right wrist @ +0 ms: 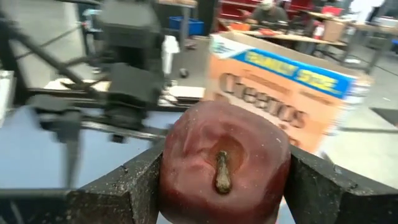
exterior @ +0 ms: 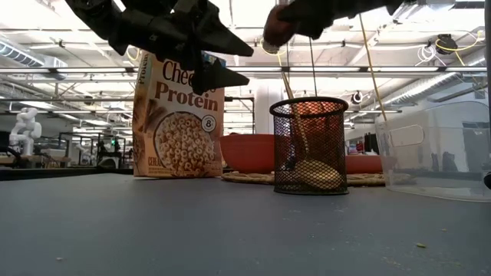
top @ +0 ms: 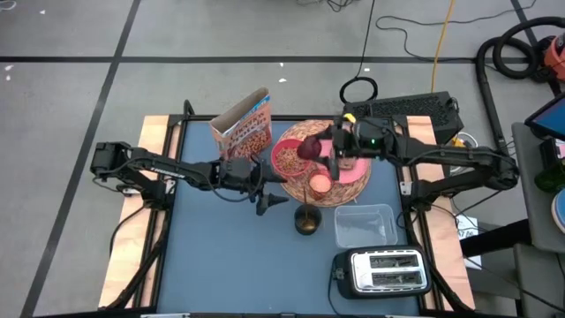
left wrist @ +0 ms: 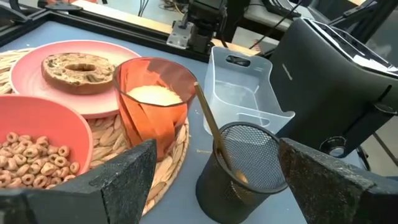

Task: Arrange a breakfast setting
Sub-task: Put the red apple on the top center of the brown woven mat

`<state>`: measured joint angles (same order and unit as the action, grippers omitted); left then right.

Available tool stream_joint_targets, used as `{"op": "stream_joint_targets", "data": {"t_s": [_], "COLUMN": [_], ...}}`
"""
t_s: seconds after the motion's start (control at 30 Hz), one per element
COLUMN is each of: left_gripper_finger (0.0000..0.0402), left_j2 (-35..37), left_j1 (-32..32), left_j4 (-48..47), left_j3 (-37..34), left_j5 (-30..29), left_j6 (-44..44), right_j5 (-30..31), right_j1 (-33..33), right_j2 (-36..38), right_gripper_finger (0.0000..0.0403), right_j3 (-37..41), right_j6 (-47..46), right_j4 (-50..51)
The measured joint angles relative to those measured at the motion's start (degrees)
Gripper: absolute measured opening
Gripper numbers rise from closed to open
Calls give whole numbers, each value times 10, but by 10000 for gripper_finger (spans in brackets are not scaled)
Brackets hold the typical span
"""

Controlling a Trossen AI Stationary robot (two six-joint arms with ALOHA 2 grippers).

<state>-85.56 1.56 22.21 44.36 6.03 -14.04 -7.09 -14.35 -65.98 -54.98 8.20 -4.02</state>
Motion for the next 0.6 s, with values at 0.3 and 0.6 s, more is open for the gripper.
{"op": "stream_joint_targets", "data": {"t_s": [0.3,0.6], "left_gripper_finger": [337,337], "left_j2": [0,0], "left_j1": [0,0], "left_j4": [3,3], "left_j3": [0,0], "left_j5": [0,0], "left_j6": [2,3], "right_j5": [0,-2], "right_j1": [-136,-216], "right_j2": [-31,-123], "right_gripper_finger": [259,260], "right_j3": [-4,-4], "right_j6": [-29,-83], "right_j4": [8,10]}}
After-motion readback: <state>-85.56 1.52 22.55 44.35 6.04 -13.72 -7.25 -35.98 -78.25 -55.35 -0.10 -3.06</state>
